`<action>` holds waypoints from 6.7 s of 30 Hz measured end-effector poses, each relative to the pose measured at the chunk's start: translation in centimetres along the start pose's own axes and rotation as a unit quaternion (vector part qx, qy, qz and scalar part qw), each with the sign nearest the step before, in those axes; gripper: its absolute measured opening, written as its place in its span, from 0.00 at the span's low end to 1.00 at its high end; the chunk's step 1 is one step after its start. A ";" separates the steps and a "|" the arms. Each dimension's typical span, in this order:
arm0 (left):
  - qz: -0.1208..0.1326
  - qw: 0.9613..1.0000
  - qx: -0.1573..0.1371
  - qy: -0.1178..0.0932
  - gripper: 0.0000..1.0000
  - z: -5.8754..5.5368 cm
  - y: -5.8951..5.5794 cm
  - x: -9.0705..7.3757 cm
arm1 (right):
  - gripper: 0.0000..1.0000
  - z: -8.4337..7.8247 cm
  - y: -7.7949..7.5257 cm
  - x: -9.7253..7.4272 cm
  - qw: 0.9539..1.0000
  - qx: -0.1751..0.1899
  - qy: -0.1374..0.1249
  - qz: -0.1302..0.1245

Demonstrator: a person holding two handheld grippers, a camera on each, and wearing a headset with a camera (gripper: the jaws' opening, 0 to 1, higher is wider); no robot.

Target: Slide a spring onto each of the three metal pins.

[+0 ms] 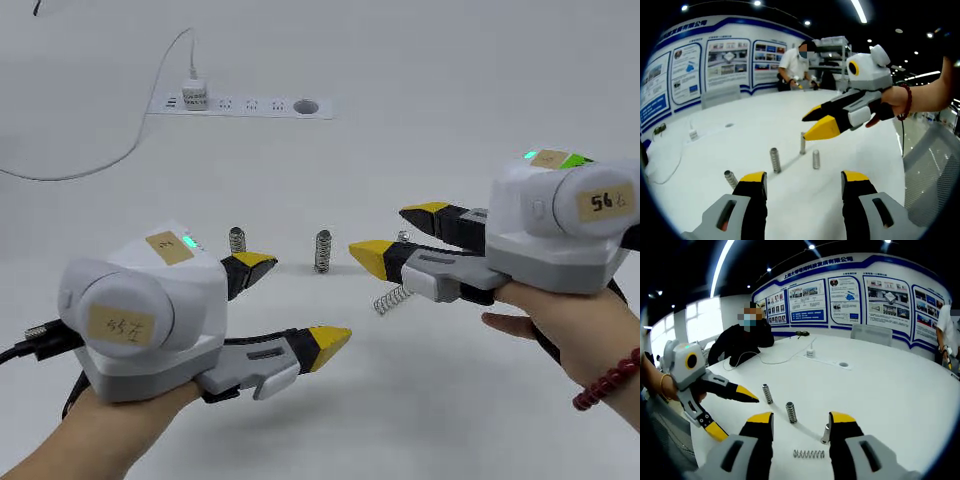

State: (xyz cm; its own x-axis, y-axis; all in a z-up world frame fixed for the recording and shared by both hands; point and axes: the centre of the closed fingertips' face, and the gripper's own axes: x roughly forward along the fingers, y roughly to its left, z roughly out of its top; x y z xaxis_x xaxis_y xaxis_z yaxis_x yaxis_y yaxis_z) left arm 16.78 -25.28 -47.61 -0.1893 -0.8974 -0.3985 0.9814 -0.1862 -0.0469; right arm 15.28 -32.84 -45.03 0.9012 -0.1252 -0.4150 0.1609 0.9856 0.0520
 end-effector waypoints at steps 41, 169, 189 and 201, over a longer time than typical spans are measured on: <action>-0.034 0.999 0.010 0.034 0.37 -1.1 -1.9 7.5 | 0.48 -5.0 -1.6 -6.1 0.999 0.046 -0.001 0.012; -0.097 0.979 -0.090 -0.155 0.11 6.3 -3.6 -0.8 | 0.11 4.1 4.5 -3.7 0.916 0.333 -0.110 0.194; -0.036 0.997 -0.019 -0.060 0.29 2.6 -2.2 -1.3 | 0.11 3.8 2.3 -3.1 0.965 0.211 -0.104 0.115; 0.013 0.999 -0.010 -0.038 0.44 1.3 -0.6 -2.5 | 0.11 4.0 -0.2 -2.3 0.978 0.166 -0.103 0.067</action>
State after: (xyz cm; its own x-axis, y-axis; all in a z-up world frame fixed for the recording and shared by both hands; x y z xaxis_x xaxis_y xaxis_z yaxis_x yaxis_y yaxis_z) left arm 16.59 -23.47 -45.42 -0.1653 -0.9298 -0.3290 0.9862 -0.1558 -0.0553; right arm 14.83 -33.21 -40.45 0.9796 -0.0510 -0.1945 0.1266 0.9078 0.3999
